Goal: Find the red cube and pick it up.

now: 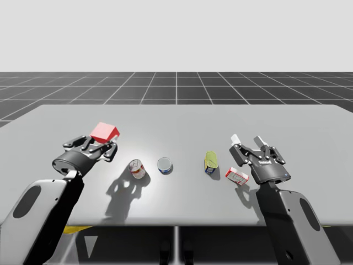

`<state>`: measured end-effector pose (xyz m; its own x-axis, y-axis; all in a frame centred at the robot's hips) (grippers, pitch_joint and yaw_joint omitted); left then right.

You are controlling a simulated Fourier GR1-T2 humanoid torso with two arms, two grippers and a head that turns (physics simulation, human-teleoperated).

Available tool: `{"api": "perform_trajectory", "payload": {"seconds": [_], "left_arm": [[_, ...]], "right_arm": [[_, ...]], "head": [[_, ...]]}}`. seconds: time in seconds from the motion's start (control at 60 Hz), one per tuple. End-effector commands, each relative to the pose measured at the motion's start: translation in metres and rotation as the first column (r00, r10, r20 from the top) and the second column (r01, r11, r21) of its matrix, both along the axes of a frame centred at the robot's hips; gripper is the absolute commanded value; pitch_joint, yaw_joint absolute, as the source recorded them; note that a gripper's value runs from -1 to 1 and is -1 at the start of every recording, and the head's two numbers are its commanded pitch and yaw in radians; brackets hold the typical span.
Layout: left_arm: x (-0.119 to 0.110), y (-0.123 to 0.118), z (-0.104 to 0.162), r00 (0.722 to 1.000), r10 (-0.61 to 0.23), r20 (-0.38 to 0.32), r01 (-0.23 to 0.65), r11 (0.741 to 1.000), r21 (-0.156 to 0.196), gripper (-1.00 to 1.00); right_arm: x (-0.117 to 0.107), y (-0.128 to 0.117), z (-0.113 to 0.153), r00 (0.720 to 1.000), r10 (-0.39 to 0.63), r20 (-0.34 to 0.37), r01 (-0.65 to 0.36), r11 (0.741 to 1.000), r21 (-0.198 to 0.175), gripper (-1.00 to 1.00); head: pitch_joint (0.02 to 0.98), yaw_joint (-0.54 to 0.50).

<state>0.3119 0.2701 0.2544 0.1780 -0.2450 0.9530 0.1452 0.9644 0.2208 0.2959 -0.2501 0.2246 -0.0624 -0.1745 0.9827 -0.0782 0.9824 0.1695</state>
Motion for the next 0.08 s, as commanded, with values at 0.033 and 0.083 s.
{"api": "perform_trajectory", "payload": {"seconds": [0.033, 0.083], "left_arm": [[0.008, -0.016, 0.065, 0.989, -0.048, 0.139, 0.047, 0.999, 0.014, 1.0], [0.006, -0.018, 0.079, 0.983, -0.017, 0.18, 0.02, 1.0, -0.012, 1.0]], "right_arm": [[0.0, -0.001, -0.002, 1.0, 0.018, -0.003, -0.018, 1.0, -0.007, -1.0], [0.0, -0.002, -0.002, 1.0, 0.026, -0.002, -0.026, 1.0, -0.013, -1.0]], "head": [[0.418, 0.41], [0.418, 0.4]]}}
